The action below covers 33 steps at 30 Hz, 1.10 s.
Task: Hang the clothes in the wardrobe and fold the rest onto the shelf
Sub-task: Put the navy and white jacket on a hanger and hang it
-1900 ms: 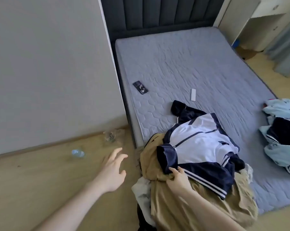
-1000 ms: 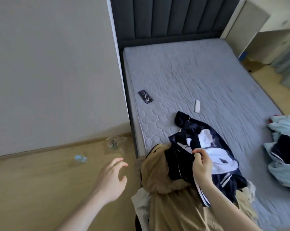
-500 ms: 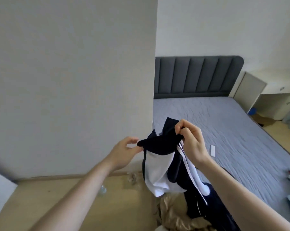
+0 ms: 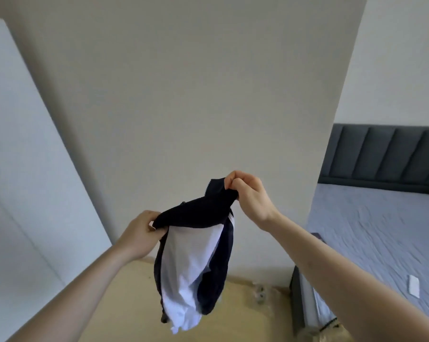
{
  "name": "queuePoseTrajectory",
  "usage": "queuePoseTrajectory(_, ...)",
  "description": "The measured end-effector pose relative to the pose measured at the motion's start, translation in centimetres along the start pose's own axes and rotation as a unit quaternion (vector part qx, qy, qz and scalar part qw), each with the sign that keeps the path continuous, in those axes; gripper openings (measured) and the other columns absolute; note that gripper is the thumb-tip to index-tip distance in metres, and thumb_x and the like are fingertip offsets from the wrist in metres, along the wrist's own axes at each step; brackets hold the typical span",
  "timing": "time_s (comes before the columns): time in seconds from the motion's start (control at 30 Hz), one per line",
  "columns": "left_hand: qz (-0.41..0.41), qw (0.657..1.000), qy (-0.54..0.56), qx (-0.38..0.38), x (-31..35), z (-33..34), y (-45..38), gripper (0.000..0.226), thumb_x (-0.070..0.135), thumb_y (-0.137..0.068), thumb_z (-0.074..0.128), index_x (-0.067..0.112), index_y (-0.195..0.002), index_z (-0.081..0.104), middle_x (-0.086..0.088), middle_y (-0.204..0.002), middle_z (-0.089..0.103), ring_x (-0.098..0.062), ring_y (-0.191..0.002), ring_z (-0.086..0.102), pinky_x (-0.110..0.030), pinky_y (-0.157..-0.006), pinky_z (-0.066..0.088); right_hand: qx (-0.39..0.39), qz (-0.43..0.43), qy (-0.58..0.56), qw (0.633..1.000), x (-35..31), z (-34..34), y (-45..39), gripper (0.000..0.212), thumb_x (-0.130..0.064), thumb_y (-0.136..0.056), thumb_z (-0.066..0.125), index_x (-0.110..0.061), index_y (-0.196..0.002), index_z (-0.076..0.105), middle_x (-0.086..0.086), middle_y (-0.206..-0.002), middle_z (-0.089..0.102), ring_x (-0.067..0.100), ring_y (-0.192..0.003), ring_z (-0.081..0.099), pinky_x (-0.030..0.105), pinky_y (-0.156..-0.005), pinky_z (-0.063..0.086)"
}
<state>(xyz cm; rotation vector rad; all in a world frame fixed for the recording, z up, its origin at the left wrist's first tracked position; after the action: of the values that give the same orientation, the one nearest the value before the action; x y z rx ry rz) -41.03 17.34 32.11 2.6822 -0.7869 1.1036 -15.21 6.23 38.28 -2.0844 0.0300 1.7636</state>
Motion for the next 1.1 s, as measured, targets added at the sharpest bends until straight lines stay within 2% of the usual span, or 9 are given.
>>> queuePoseTrajectory(0.07, -0.022, 0.999, 0.001, 0.027, -2.3, -4.1, 1.7, 0.01, 0.022, -0.099, 0.064, 0.029, -0.098, 0.071, 0.01, -0.097, 0.069, -0.015, -0.081, 0.069, -0.025, -0.064, 0.047, -0.006, 0.006, 0.006, 1.0, 0.2, 3.4, -1.3, 0.032, -0.001, -0.089, 0.038, -0.016, -0.072, 0.06, -0.006, -0.07, 0.057, 0.014, -0.07, 0.05, 0.029, -0.071, 0.042)
queuePoseTrajectory(0.2, -0.04, 0.997, -0.03, 0.057, -6.4, -11.6, 4.7, 0.014, 0.027, -0.101, 0.061, 0.03, -0.1, 0.074, 0.015, -0.105, 0.066, -0.015, -0.087, 0.064, -0.023, -0.069, 0.049, -0.034, 0.029, 0.01, 0.999, 0.4, 10.0, -3.6, 0.036, -0.003, -0.09, 0.04, -0.019, -0.071, 0.066, -0.002, -0.075, 0.062, 0.02, -0.073, 0.056, 0.039, -0.075, 0.048)
queuePoseTrajectory(0.37, -0.09, 0.992, -0.038, 0.082, -10.3, -18.8, 6.7, 0.026, 0.037, -0.102, 0.054, 0.024, -0.088, 0.071, -0.004, -0.088, 0.067, -0.025, -0.081, 0.064, -0.048, -0.084, 0.059, -0.109, 0.037, 0.056, 0.992, 0.5, 18.2, -7.1, 0.039, 0.0, -0.094, 0.039, -0.015, -0.081, 0.073, 0.004, -0.083, 0.07, 0.022, -0.08, 0.061, 0.042, -0.083, 0.055)
queuePoseTrajectory(0.5, -0.1, 0.987, 0.016, 0.121, -12.1, -22.7, 6.9, 0.03, 0.028, -0.105, 0.05, 0.018, -0.082, 0.067, 0.007, -0.074, 0.063, -0.016, -0.076, 0.063, -0.041, -0.077, 0.064, -0.203, 0.019, 0.105, 0.973, 1.1, 24.5, -10.8, 0.044, -0.004, -0.096, 0.041, -0.025, -0.086, 0.078, 0.018, -0.098, 0.071, 0.02, -0.085, 0.064, 0.035, -0.081, 0.057)
queuePoseTrajectory(0.63, -0.099, 0.982, 0.012, 0.161, -13.7, -25.9, 5.9, 0.032, 0.027, -0.105, 0.049, 0.006, -0.084, 0.062, -0.017, -0.085, 0.062, -0.019, -0.077, 0.06, -0.041, -0.077, 0.064, -0.329, -0.044, 0.2, 0.922, 0.8, 30.5, -13.5, 0.034, -0.021, -0.093, 0.048, -0.037, -0.102, 0.077, -0.01, -0.115, 0.06, 0.007, -0.108, 0.059, 0.026, -0.095, 0.046)
queuePoseTrajectory(0.8, -0.115, 0.974, -0.039, 0.189, -16.0, -30.7, 4.1, 0.031, 0.033, -0.101, 0.047, 0.013, -0.083, 0.062, -0.005, -0.08, 0.066, -0.027, -0.075, 0.066, -0.05, -0.077, 0.062, -0.483, -0.052, 0.174, 0.857, -0.7, 38.5, -16.3, 0.045, -0.026, -0.091, 0.062, -0.039, -0.134, 0.057, -0.024, -0.132, 0.055, -0.004, -0.122, 0.055, 0.021, -0.102, 0.046)
queuePoseTrajectory(0.87, -0.129, 0.969, -0.051, 0.206, -17.2, -33.3, 3.3, 0.03, 0.036, -0.099, 0.046, 0.017, -0.084, 0.064, -0.008, -0.085, 0.069, -0.033, -0.08, 0.068, -0.053, -0.077, 0.06, -0.493, -0.089, 0.171, 0.848, -0.8, 42.8, -17.9, 0.039, -0.033, -0.09, 0.07, -0.039, -0.127, 0.061, -0.021, -0.117, 0.067, -0.002, -0.108, 0.065, 0.021, -0.093, 0.052)
queuePoseTrajectory(0.93, -0.138, 0.965, -0.06, 0.216, -18.0, -35.3, 3.2, 0.033, 0.04, -0.098, 0.044, 0.016, -0.086, 0.064, -0.01, -0.085, 0.068, -0.036, -0.082, 0.065, -0.055, -0.077, 0.059, -0.461, -0.154, 0.179, 0.855, -0.8, 46.2, -19.3, 0.011, -0.03, -0.095, 0.069, -0.033, -0.106, 0.072, -0.02, -0.1, 0.073, -0.001, -0.095, 0.068, 0.023, -0.089, 0.054)
queuePoseTrajectory(1.1, -0.184, 0.941, -0.049, 0.279, -22.9, -40.1, 4.5, 0.04, 0.046, -0.098, 0.045, 0.013, -0.086, 0.064, -0.014, -0.086, 0.067, -0.035, -0.076, 0.064, -0.057, -0.075, 0.058, -0.484, -0.136, 0.152, 0.851, -2.1, 54.2, -22.7, 0.024, -0.026, -0.1, 0.057, -0.024, -0.085, 0.075, -0.013, -0.089, 0.075, 0.003, -0.087, 0.069, 0.028, -0.086, 0.055)
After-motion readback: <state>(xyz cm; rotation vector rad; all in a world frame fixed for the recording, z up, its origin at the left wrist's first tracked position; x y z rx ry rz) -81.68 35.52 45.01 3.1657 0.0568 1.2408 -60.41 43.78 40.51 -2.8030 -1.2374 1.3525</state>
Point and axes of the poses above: each hand's wrist, its own y-axis away from the middle knuckle, its own z-axis out of the palm, x = y × z, the point moved 1 cm from there along -y, towards the middle knuckle
